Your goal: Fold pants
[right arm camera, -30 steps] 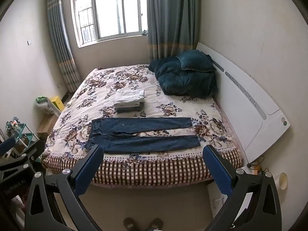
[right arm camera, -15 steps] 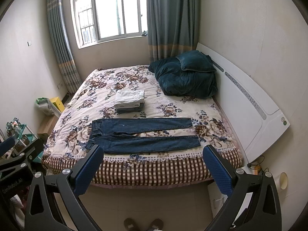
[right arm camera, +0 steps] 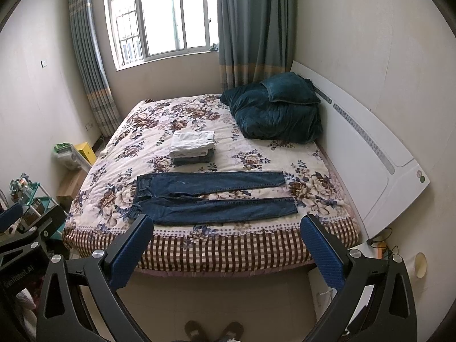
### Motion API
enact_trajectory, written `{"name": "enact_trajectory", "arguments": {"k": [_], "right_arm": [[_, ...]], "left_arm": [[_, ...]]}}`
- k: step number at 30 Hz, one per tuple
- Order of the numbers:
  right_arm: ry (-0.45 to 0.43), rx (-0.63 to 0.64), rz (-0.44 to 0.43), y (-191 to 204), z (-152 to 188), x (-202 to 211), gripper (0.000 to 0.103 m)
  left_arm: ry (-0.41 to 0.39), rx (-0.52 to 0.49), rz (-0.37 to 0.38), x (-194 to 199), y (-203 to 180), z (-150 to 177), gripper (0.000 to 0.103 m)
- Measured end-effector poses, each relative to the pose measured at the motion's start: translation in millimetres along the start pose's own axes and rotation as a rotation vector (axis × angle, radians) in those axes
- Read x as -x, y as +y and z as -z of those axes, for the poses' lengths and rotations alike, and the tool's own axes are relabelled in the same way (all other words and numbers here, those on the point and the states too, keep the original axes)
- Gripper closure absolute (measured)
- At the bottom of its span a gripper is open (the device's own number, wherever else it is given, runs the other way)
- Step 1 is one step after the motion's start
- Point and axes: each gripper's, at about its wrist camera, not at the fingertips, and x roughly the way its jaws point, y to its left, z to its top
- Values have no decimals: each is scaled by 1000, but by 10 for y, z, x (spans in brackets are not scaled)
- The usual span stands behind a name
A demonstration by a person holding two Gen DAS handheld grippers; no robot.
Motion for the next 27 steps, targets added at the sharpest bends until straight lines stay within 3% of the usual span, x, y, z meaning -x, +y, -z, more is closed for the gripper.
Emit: {"name": "enact_trajectory", "arguments": {"k": [27], "right_arm": [[-7,1,-4,-7,-2,31,0]], "left_arm": [[-3,2,3,-4,58,41,0]]}}
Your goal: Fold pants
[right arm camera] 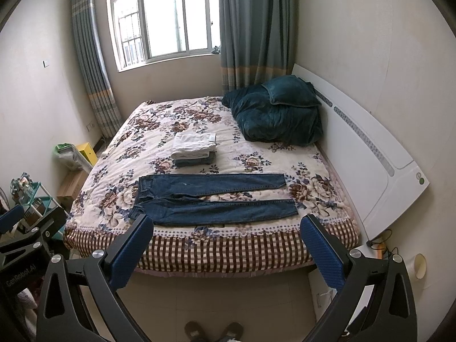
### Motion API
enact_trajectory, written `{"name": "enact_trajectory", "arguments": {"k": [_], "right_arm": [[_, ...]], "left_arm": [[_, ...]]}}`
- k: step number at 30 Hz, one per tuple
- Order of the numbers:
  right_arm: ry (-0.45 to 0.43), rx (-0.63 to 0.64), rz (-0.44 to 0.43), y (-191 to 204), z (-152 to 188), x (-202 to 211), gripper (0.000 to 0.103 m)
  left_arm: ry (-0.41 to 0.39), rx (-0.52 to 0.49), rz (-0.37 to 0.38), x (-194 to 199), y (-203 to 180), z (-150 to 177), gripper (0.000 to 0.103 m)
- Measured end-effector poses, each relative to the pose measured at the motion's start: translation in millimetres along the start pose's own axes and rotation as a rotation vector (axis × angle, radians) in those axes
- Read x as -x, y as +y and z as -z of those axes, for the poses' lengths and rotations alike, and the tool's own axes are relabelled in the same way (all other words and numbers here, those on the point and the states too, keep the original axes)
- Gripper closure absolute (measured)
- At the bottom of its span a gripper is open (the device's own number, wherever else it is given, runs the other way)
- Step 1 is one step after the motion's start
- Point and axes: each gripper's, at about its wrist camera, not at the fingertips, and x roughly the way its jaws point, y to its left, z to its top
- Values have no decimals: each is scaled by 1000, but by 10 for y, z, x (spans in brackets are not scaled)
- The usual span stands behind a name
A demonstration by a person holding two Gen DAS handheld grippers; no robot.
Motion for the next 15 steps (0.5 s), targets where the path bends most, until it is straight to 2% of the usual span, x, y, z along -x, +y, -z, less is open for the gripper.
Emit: {"name": "enact_trajectory", "arguments": {"k": [15], "right_arm": [[21,9,-12,-5,-31,-105,0]], "left_arm": [[10,18,-10,-31,112,34,0]]}}
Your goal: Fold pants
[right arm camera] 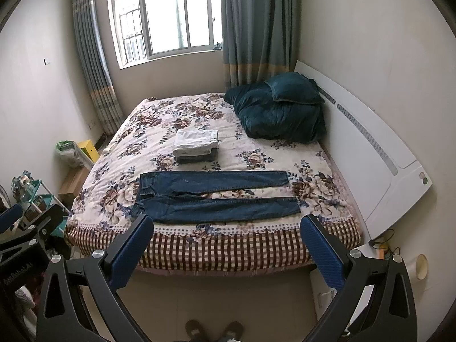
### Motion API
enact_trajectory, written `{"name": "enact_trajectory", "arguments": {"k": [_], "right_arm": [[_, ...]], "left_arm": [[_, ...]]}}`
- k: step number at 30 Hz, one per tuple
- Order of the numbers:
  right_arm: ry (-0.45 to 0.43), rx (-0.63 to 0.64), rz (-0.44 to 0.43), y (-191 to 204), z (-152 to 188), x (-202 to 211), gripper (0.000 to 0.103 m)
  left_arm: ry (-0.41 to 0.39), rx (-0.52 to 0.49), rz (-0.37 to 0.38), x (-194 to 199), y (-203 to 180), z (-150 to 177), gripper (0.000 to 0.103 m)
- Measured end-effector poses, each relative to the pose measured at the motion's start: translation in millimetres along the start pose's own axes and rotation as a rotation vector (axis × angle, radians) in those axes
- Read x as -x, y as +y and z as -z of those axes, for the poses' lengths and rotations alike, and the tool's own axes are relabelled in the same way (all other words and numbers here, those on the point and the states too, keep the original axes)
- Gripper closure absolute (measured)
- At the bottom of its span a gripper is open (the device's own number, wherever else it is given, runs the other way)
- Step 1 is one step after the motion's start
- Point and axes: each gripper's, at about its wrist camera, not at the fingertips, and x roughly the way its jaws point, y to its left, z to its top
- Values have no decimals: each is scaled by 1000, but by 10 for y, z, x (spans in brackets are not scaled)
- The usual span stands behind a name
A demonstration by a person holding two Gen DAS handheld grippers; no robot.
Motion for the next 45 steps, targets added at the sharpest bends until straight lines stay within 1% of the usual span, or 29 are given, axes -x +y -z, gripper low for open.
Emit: {"name": "enact_trajectory", "arguments": {"k": [5,6,12,16,20,22,23,24,26,27,33,34,36,37,38,41,42,43,44,45], "right_arm": [[14,0,-9,-69,-46,-131,0],[11,2,-6,-18,-8,-108,0],[24,-2,-20,-151,-68,-403,0],[48,-12,-21,-275,-130,-770,0],[104,-29,-18,-356,-198,-1295,0],[131,-35,-13,-370,-245,-1610,0],[144,-41,-8,-379,-285,-1797,0],[157,-42,4,-381,-314,-1979,0],[184,-45,13,-349,-402,-2370,0],[195,-49,21,-321,-444,-2541,0],[281,-84,67,-96,-794,-3796,0],[294,-94,75,-71,-857,-4021,0],[344,-114,96,18,-976,-4499,0],[364,-134,93,62,-1033,-4755,0],[368,-143,103,109,-1081,-4974,0],[387,-137,143,249,-1128,-5600,0],[394,-131,158,280,-1116,-5781,0],[408,-119,170,313,-1115,-6058,0],[415,-109,178,338,-1106,-6227,0],[426,-96,193,353,-1085,-6417,0]], "left_arm": [[23,17,-18,-141,-76,-65,0],[26,21,-22,-168,-107,-76,0],[29,44,-67,-386,-260,-142,0],[28,54,-101,-598,-318,-204,0],[67,49,-124,-1025,-348,-317,0],[88,40,-125,-1296,-349,-374,0],[98,30,-138,-1501,-349,-428,0],[108,22,-143,-1620,-352,-434,0],[135,20,-147,-2040,-317,-538,0],[147,16,-148,-2162,-298,-567,0],[247,-16,-113,-3387,-124,-910,0],[259,-24,-111,-3529,-107,-951,0],[311,-51,-98,-3972,-52,-1071,0],[331,-61,-88,-4162,-32,-1107,0],[348,-75,-81,-4351,-21,-1134,0],[387,-117,-90,-4888,-8,-1179,0],[405,-130,-96,-5118,-7,-1181,0],[421,-139,-99,-5269,0,-1182,0],[442,-147,-96,-5509,-3,-1172,0],[452,-151,-98,-5663,-9,-1181,0]]}}
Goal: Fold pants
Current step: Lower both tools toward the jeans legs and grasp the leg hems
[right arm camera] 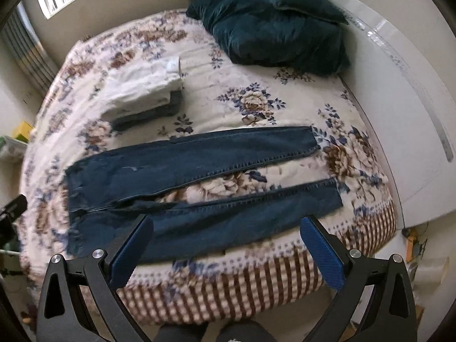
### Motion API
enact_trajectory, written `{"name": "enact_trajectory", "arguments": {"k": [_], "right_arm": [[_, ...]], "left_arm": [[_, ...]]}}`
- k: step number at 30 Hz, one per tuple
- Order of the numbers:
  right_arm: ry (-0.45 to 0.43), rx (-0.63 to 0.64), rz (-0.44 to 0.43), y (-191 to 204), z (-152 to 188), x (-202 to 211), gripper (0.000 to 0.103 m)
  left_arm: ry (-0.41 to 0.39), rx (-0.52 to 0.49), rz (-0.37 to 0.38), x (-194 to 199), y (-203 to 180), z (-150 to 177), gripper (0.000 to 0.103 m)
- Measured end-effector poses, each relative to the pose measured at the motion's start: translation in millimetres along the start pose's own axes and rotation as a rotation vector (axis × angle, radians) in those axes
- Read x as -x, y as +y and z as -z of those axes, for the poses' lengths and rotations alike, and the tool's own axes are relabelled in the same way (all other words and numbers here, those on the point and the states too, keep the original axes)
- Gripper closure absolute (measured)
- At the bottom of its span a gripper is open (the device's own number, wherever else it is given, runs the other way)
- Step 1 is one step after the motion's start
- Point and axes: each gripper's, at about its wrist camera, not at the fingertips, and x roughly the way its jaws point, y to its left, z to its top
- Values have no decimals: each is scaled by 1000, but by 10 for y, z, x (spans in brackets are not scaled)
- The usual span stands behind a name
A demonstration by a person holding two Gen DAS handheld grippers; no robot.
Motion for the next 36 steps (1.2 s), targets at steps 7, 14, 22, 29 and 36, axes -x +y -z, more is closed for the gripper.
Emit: {"name": "enact_trajectory", "arguments": {"k": [7,14,22,29,36], "right_arm": [[92,120,0,364,-598,-1385,0],[237,363,-7,684,-1171,-2795,0],[390,707,-86,1181,-1521,-4151,2],[520,919,-167,1419,-1513,-4777,64],[436,765,-257,1145,-1537,-4844,96]], "left_arm": [[71,-43,-42,-1254,-285,-556,0],[134,-89,-51,-2402,-647,-1039,0],[199,-110,-106,-3328,-921,-1286,0],[238,-52,-94,-3704,-1024,-1283,0],[257,-55,-111,-3830,-1093,-1199,0]]}}
